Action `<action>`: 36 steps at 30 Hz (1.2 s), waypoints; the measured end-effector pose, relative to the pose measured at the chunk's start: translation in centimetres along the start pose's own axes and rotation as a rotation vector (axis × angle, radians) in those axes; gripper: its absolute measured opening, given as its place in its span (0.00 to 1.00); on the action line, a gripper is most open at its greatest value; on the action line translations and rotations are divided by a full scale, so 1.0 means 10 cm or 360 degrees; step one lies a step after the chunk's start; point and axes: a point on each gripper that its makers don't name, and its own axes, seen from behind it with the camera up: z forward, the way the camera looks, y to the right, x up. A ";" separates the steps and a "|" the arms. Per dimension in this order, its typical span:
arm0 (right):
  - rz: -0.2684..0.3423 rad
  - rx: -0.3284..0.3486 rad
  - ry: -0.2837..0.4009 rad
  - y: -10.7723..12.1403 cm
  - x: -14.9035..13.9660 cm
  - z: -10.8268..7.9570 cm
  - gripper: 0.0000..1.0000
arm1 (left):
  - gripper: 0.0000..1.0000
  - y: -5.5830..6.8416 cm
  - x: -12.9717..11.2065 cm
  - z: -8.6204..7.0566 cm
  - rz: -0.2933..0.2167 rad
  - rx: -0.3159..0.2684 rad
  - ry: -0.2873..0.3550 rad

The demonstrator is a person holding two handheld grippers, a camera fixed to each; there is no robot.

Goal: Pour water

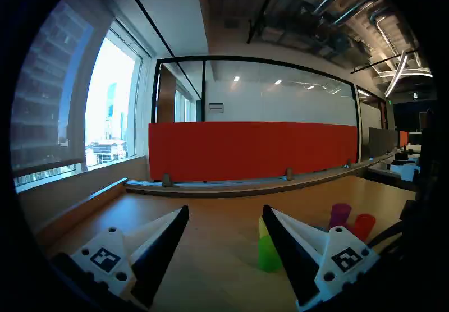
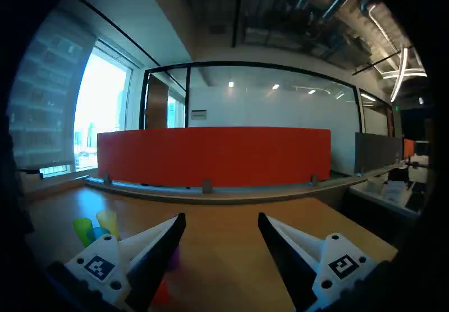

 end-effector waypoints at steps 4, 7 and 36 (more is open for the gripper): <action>0.0003 0.0006 0.0001 0.03 0.17 0.05 1.00 | 0.98 0.01 0.17 0.02 -0.0007 -0.0021 -0.0010; 0.0003 0.0016 -0.0008 0.04 0.31 0.09 1.00 | 0.98 -0.01 0.29 0.05 -0.0009 -0.0032 -0.0026; -0.0022 0.0187 -0.0026 -0.19 1.07 0.30 1.00 | 0.98 0.07 1.03 0.21 -0.0037 -0.0206 -0.0056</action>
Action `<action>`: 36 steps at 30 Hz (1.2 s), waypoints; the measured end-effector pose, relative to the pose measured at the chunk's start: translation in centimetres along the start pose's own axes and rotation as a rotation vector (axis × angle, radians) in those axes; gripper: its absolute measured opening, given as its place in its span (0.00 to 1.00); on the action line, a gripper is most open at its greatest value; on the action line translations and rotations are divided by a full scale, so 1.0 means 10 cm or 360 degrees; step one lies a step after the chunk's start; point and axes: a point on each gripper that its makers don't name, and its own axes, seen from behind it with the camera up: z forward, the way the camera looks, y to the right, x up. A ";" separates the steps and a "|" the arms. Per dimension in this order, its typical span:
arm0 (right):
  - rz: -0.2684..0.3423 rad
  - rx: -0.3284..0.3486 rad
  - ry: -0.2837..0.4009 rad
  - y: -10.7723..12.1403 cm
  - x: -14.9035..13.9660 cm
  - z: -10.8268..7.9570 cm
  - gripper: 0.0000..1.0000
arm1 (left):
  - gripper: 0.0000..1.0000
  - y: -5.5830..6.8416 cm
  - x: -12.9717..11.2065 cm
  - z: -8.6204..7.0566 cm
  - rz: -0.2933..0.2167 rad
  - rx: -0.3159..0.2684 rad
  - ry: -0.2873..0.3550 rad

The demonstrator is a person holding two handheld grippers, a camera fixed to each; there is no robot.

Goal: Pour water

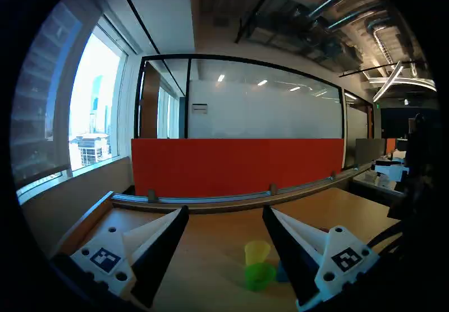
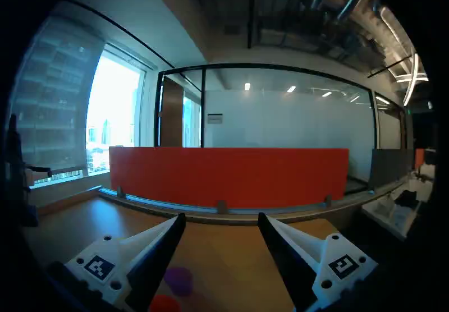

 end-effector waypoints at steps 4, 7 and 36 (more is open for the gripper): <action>0.0012 0.0086 -0.0001 -0.08 0.04 -0.01 1.00 | 0.98 0.09 0.02 -0.02 -0.0008 -0.0090 -0.0007; 0.0027 0.0169 0.0006 -0.17 0.09 -0.02 1.00 | 0.98 0.15 0.05 -0.03 -0.0014 -0.0148 0.0001; -0.0010 0.0835 -0.0058 -1.05 0.16 -0.18 1.00 | 0.98 0.61 0.04 -0.06 -0.0068 -0.0638 -0.0043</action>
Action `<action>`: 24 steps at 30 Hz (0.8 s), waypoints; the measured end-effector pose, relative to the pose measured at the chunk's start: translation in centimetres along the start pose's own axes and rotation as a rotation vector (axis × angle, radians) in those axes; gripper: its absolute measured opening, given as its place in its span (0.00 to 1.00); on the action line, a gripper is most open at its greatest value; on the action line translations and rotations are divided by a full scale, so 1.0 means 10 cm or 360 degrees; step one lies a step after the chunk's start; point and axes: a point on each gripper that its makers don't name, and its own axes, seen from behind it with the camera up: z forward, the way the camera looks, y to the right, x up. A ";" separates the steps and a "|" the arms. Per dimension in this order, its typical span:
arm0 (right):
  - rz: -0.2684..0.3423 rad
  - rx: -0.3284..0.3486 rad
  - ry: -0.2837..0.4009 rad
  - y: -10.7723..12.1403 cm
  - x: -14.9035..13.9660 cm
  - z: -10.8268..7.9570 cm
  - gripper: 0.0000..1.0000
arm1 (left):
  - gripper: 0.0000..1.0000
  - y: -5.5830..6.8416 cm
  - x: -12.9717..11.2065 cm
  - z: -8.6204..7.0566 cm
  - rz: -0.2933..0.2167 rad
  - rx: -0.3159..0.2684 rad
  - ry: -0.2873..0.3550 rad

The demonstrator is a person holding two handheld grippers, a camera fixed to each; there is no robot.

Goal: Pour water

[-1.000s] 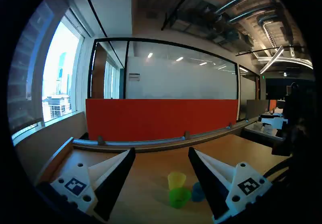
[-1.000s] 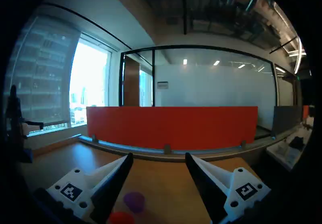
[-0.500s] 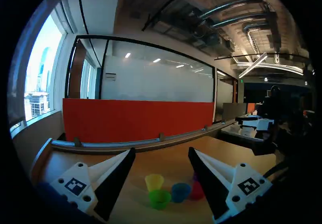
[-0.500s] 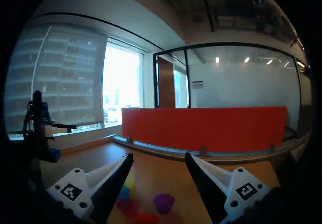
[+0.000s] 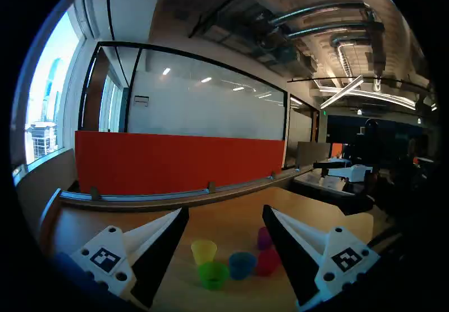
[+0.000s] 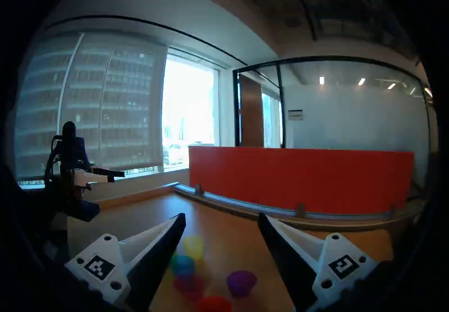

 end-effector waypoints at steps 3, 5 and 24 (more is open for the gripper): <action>-0.0018 0.0044 -0.0042 -0.07 -0.06 0.04 1.00 | 0.98 0.00 -0.10 0.01 0.0041 -0.0017 -0.0048; -0.0029 0.0076 -0.0075 -0.11 -0.10 0.07 1.00 | 0.98 0.01 -0.16 0.03 0.0064 -0.0030 -0.0079; -0.0195 0.0313 -0.0278 -0.37 -0.33 0.29 1.00 | 0.98 0.02 -0.53 0.16 0.0169 -0.0174 -0.0278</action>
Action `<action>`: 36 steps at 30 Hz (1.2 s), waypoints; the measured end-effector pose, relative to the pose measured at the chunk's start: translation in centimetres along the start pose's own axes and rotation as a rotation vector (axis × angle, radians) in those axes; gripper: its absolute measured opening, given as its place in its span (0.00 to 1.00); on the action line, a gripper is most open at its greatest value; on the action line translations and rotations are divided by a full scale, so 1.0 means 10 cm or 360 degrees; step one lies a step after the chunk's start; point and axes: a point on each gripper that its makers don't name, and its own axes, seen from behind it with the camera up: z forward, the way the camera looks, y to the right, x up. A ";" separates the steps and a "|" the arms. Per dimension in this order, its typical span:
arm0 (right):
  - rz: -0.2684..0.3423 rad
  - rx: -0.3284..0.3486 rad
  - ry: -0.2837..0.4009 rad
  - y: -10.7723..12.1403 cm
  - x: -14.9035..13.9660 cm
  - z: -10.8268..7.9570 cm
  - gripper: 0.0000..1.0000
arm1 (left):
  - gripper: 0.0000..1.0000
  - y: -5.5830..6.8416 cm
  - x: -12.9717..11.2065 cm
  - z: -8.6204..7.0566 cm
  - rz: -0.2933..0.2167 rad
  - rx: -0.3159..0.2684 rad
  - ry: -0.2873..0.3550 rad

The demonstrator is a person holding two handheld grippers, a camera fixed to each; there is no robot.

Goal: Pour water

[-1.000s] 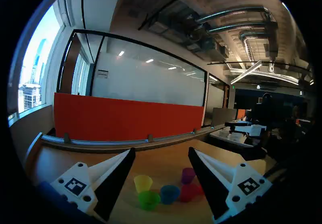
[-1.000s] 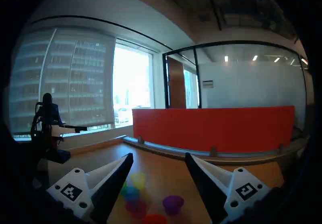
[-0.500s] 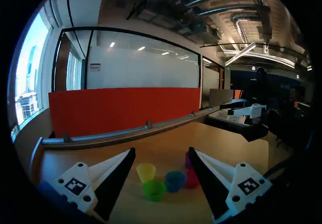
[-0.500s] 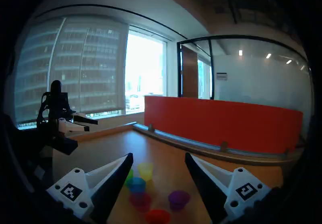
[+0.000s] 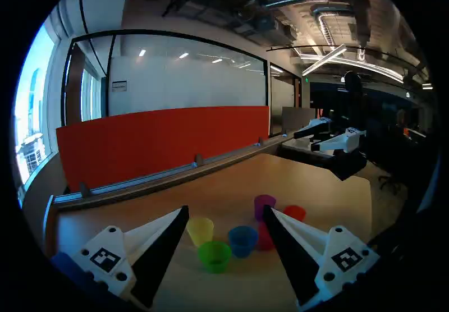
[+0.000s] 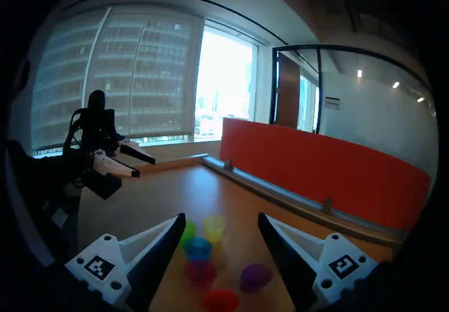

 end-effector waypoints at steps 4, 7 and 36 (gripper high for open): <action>-0.0002 0.0020 -0.0049 -0.01 -0.05 0.06 1.00 | 0.98 0.00 -0.09 0.05 0.0018 -0.0022 -0.0049; 0.0000 0.0039 -0.0095 -0.02 -0.11 0.12 1.00 | 0.98 -0.01 -0.19 0.09 0.0028 -0.0034 -0.0091; -0.0126 0.0219 -0.0528 -0.13 -0.86 0.86 1.00 | 0.98 -0.15 -1.19 0.54 0.0099 -0.0136 -0.0459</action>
